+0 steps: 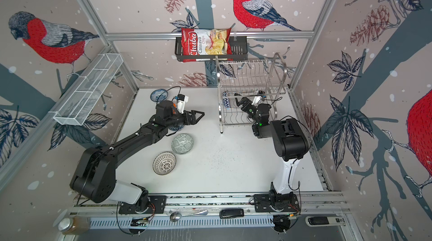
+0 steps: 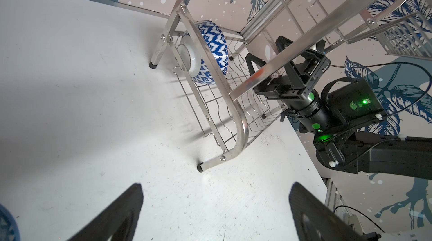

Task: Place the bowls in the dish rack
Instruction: 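Open the right gripper to release the orange-red bowl in the rack, then draw the right gripper back out of the rack toward the robot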

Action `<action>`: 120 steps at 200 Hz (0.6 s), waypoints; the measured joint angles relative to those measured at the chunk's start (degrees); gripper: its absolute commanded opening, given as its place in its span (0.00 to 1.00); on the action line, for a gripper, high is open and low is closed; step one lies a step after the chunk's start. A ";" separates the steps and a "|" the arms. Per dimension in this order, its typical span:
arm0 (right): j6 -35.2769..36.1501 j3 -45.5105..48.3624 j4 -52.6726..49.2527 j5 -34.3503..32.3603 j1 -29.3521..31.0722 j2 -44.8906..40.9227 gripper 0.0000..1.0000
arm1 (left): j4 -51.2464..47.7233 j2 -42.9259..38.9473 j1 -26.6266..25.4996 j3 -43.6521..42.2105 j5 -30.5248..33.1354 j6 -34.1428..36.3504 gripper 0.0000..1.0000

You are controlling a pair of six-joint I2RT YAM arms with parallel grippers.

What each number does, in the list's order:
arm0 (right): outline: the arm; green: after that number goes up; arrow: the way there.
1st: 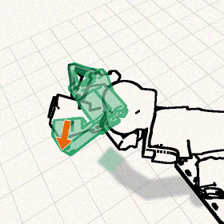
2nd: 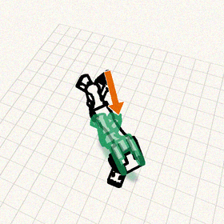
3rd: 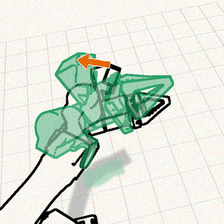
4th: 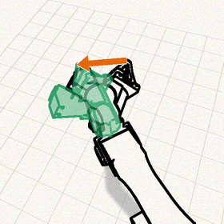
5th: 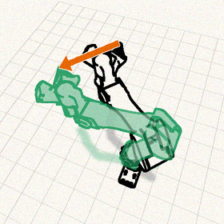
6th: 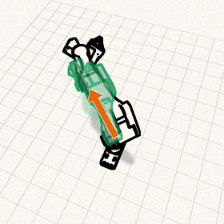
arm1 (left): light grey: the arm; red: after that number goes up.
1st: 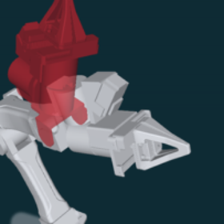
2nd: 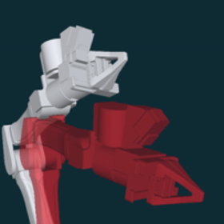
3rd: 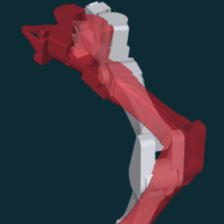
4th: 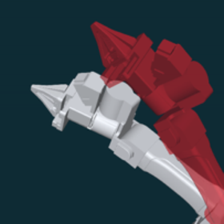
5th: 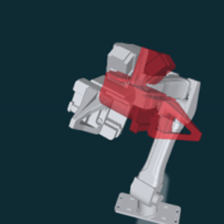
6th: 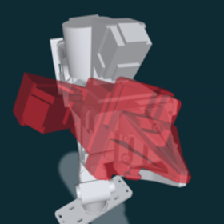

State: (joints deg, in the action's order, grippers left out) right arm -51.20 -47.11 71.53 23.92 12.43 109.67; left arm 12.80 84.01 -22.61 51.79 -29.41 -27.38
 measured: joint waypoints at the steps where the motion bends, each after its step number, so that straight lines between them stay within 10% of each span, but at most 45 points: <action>1: 0.00 0.13 0.00 -0.04 0.02 -0.11 0.99 | 0.00 0.00 0.00 0.00 0.00 0.00 0.97; 120: 0.52 12.20 -1.49 -3.93 1.55 -10.03 0.99 | -1.62 -0.15 0.00 0.42 1.11 0.02 0.98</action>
State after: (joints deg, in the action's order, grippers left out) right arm -50.68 -34.92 70.04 19.99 13.98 99.63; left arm 11.18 83.85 -22.61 52.21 -28.29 -27.35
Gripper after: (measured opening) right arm 0.995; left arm 0.977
